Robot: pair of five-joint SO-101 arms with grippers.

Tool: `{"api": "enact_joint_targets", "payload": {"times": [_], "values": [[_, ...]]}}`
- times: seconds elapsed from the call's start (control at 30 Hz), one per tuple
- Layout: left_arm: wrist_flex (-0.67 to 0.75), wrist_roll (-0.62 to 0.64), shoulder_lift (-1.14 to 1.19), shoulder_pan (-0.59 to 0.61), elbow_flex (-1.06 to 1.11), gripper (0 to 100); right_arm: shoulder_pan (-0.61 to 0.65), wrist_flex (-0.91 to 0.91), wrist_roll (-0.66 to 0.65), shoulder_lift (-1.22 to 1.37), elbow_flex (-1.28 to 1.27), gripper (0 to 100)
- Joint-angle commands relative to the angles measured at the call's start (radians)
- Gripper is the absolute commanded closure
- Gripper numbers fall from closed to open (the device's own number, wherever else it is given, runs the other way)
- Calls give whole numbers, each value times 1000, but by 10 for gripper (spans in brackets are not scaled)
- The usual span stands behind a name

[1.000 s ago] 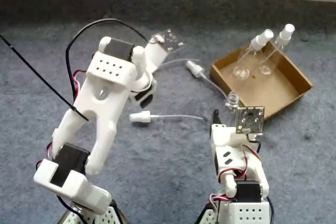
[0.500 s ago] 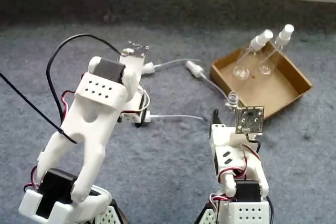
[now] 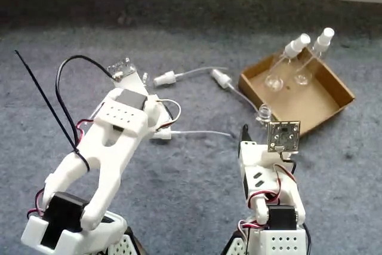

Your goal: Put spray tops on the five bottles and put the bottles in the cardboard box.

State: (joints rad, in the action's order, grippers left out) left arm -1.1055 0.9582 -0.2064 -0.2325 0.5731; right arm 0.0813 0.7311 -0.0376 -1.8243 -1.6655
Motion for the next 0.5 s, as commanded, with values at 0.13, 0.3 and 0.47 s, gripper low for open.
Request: {"api": "enact_joint_targets", "payload": {"times": [0.13,0.3,0.47], "values": [[249,135,-42,12,111,785,-10,-27,2,-8,-16,871],[358,140,-42,-2,200,561,-10,-27,2,-8,-16,871],[407,141,-42,-4,252,508,-10,-27,2,-8,-16,871]]}}
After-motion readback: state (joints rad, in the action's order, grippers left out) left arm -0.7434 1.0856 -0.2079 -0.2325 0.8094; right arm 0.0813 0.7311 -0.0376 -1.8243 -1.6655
